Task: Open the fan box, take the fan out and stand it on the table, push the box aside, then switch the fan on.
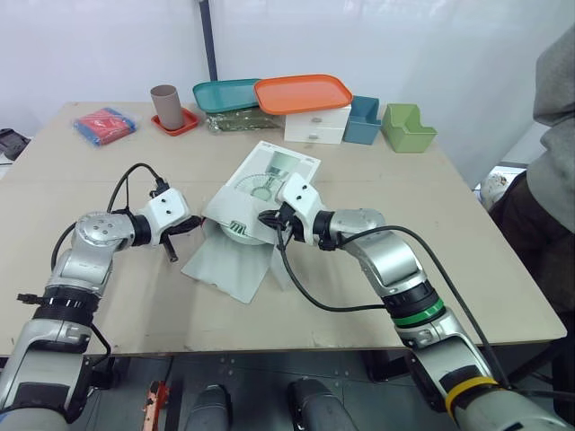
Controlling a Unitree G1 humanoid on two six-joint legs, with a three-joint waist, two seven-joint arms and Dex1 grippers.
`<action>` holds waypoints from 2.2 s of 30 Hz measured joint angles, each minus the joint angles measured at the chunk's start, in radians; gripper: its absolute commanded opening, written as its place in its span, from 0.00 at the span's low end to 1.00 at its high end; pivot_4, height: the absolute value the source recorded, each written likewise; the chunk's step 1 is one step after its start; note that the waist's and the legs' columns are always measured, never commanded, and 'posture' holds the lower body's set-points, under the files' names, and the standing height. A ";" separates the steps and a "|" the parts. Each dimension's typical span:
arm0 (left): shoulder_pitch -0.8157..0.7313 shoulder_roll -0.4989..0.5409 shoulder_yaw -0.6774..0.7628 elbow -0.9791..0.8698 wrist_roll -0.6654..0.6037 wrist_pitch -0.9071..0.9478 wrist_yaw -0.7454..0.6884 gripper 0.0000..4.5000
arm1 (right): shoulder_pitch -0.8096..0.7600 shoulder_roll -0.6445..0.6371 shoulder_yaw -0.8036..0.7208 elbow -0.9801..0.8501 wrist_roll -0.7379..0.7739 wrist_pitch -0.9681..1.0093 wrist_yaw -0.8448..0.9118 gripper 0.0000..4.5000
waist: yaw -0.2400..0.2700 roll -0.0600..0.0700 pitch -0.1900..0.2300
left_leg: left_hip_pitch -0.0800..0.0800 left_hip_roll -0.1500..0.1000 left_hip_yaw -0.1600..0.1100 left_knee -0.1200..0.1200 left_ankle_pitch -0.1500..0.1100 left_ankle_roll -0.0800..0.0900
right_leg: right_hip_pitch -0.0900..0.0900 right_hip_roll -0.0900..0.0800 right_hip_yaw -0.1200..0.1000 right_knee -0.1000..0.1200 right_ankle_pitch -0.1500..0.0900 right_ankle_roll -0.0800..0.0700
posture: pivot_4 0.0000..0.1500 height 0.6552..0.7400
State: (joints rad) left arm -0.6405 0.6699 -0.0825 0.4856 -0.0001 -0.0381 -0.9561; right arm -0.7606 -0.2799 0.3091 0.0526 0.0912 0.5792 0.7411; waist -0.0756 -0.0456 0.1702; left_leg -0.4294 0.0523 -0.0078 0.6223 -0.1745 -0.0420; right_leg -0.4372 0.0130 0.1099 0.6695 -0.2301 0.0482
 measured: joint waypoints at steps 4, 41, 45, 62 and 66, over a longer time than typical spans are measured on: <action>-0.031 -0.037 0.000 0.050 0.001 -0.006 0.024 0.00 | -0.003 0.003 -0.002 0.013 0.000 -0.010 -0.003 0.01 | 0.000 0.000 0.000 | 0.000 0.000 0.000 0.001 0.000 0.000 | 0.000 0.000 0.000 0.000 0.000 0.001 | 1.00 1.00; 0.256 0.049 0.189 -0.488 -0.205 0.271 0.057 0.00 | -0.031 0.011 -0.010 0.086 -0.017 -0.059 -0.026 0.01 | 0.001 0.000 0.000 | 0.000 0.000 0.000 0.002 0.000 0.000 | 0.001 -0.001 0.000 0.000 0.001 0.001 | 1.00 1.00; 0.340 0.064 0.242 -0.673 -0.309 0.399 0.052 0.00 | -0.035 0.018 -0.009 0.089 -0.017 -0.061 -0.024 0.01 | -0.002 0.000 0.000 | 0.000 0.000 0.000 0.002 0.000 0.000 | 0.001 -0.001 0.000 0.000 0.001 0.001 | 1.00 1.00; 0.688 -0.199 0.319 -1.051 -0.807 0.841 0.357 0.62 | -0.062 0.014 -0.006 0.130 -0.019 -0.068 0.014 0.00 | 0.000 0.000 0.000 | 0.004 0.001 0.001 0.002 0.000 0.000 | 0.004 -0.001 0.001 -0.001 -0.001 -0.004 | 1.00 1.00; 0.656 -0.336 0.345 -0.979 -0.905 0.876 0.516 0.62 | -0.063 0.014 -0.005 0.134 -0.020 -0.067 0.021 0.00 | 0.000 -0.001 0.000 | 0.005 0.000 0.001 0.004 0.000 0.000 | 0.006 -0.001 0.001 -0.002 0.000 -0.003 | 1.00 1.00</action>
State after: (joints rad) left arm 0.0156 0.3335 0.2622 -0.4931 -0.9054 0.8376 -0.4400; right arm -0.8236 -0.2664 0.3040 0.1865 0.0712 0.5123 0.7624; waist -0.0760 -0.0465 0.1698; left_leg -0.4246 0.0524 -0.0068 0.6259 -0.1742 -0.0424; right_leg -0.4308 0.0122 0.1109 0.6679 -0.2300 0.0453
